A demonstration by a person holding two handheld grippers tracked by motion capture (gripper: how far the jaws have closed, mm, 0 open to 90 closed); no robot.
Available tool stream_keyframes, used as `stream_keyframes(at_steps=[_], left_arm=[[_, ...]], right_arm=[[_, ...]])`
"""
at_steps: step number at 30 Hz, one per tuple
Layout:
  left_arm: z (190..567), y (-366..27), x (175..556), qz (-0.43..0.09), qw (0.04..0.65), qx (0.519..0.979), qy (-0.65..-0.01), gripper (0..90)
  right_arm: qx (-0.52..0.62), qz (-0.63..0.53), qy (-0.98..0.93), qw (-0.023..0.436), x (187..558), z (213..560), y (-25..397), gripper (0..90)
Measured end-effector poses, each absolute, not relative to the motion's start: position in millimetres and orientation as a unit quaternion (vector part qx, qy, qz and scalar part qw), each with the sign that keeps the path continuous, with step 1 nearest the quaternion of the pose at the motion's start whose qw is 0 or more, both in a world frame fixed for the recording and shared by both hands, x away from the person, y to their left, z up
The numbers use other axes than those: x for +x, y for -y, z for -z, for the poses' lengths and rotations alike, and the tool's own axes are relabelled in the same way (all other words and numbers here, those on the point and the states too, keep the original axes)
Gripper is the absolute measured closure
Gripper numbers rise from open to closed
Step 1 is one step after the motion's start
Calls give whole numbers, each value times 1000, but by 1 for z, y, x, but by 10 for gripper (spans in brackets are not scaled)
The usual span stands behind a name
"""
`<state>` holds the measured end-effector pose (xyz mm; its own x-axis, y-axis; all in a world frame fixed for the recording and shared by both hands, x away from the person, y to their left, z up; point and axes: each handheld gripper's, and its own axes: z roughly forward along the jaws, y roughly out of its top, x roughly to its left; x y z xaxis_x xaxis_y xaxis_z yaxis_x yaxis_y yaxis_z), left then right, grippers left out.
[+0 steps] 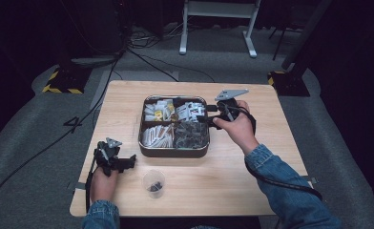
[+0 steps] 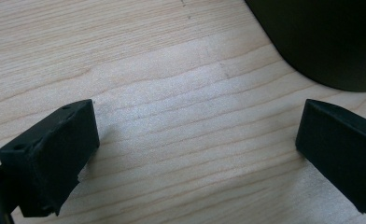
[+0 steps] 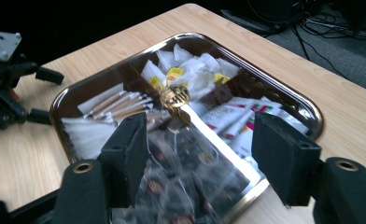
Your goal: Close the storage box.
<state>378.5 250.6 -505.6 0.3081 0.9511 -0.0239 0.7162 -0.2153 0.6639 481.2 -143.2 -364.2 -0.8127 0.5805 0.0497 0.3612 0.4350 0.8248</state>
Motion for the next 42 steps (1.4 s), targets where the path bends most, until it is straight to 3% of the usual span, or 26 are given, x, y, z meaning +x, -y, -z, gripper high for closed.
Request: stream_keyframes(at_steps=[12,23,42], left_arm=[[505,-251,379,-198,294,755,-552,0],[506,-251,378,-199,294,753,-554,0],[505,-252,378,-199,294,754,-552,0]], right_arm=[[301,-472,-818,133,461,362,207,332],[318,-464,-816,135,452,380,268,322],[364,-432,-814,137,458,427,321,314]])
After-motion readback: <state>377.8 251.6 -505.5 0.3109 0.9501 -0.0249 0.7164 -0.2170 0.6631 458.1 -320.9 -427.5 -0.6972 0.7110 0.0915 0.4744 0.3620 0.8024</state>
